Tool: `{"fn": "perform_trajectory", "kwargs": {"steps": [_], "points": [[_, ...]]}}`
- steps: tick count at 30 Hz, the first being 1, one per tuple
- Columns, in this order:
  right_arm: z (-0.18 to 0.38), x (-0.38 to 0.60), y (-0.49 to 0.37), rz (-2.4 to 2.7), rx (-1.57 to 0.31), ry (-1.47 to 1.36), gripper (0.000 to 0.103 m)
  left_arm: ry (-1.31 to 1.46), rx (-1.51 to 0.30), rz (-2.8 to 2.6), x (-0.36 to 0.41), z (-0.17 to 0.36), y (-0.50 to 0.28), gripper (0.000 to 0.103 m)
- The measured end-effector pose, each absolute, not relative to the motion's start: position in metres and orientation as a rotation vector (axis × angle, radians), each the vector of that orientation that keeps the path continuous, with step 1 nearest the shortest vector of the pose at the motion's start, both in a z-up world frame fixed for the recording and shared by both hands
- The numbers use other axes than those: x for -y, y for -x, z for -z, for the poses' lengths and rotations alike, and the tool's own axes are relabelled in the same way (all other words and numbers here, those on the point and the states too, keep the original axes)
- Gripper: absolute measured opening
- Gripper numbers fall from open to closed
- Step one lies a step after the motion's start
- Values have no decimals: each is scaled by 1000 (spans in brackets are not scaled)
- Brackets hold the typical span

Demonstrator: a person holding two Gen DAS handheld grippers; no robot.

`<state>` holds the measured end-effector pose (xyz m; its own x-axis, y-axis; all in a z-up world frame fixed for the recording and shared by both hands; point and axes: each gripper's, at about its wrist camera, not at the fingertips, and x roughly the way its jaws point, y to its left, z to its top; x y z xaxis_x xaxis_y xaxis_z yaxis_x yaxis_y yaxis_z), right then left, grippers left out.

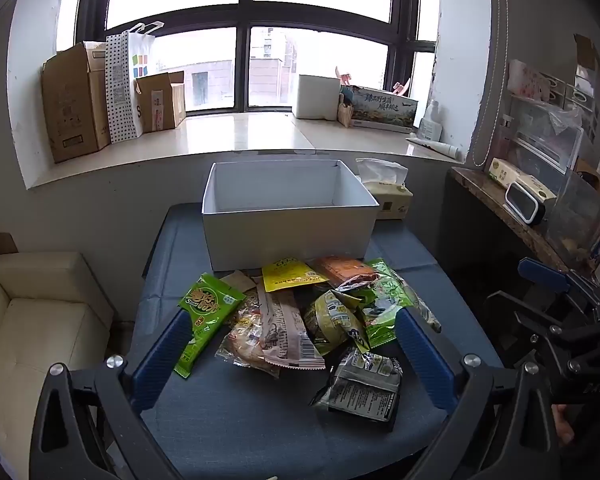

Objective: Organize snacks

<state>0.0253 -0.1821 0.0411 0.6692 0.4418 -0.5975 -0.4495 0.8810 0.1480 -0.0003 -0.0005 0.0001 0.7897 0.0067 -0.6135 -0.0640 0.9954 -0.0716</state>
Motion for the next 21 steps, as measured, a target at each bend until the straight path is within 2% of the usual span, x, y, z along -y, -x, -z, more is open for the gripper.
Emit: {"fn": "perform_trajectory", "kwargs": {"steps": [21], "points": [[-44, 184, -24, -504, -662, 6, 103, 68, -664, -41, 6, -6, 2, 103]]}}
